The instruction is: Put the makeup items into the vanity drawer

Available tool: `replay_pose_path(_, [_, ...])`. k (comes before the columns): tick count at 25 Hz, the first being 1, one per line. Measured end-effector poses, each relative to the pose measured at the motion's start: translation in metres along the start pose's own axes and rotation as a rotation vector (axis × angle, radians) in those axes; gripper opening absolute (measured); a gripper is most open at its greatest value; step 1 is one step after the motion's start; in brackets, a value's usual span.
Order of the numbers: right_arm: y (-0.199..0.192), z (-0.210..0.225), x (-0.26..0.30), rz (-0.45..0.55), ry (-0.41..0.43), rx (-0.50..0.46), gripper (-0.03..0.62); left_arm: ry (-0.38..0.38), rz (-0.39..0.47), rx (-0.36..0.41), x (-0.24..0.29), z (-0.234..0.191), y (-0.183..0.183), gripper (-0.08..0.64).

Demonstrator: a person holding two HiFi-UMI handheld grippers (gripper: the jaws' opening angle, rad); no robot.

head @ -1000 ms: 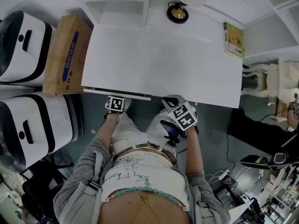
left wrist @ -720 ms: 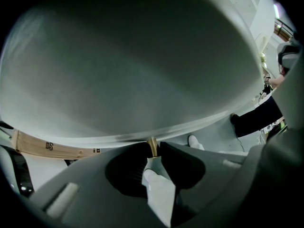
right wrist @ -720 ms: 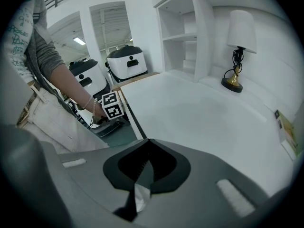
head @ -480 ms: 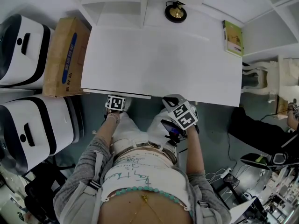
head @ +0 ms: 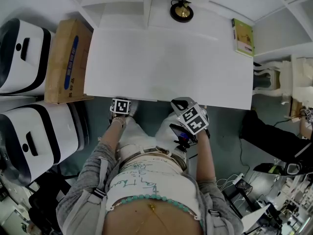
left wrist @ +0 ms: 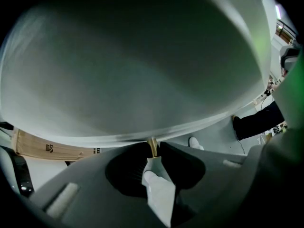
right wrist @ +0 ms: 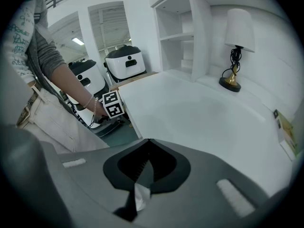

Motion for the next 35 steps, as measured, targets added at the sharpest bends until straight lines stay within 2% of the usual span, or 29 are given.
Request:
replay_pose_path(15, [-0.007, 0.008, -0.016, -0.006, -0.025, 0.008, 0.029, 0.014, 0.001, -0.030, 0.002, -0.005, 0.006, 0.095])
replay_pose_path(26, [-0.019, 0.010, -0.035, 0.002, -0.073, 0.007, 0.029, 0.011, 0.022, -0.003, 0.001, -0.003, 0.004, 0.097])
replay_pose_path(29, [-0.022, 0.011, -0.041, 0.009, -0.083, 0.003, 0.029, 0.009, 0.033, 0.005, -0.003, 0.000, 0.002, 0.172])
replay_pose_path(35, [-0.026, 0.010, -0.048, 0.027, -0.088, -0.004, 0.029, 0.022, 0.040, 0.023, -0.017, 0.011, -0.011, 0.176])
Point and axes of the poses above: the fingertips, and each gripper's own axes: x forward along the fingers, z to its right, y out of its top, the point moved 5 cm from there along -x, backward along the fingers, and after that the axes turned 11 degrees about x, right-handed, at the moved point
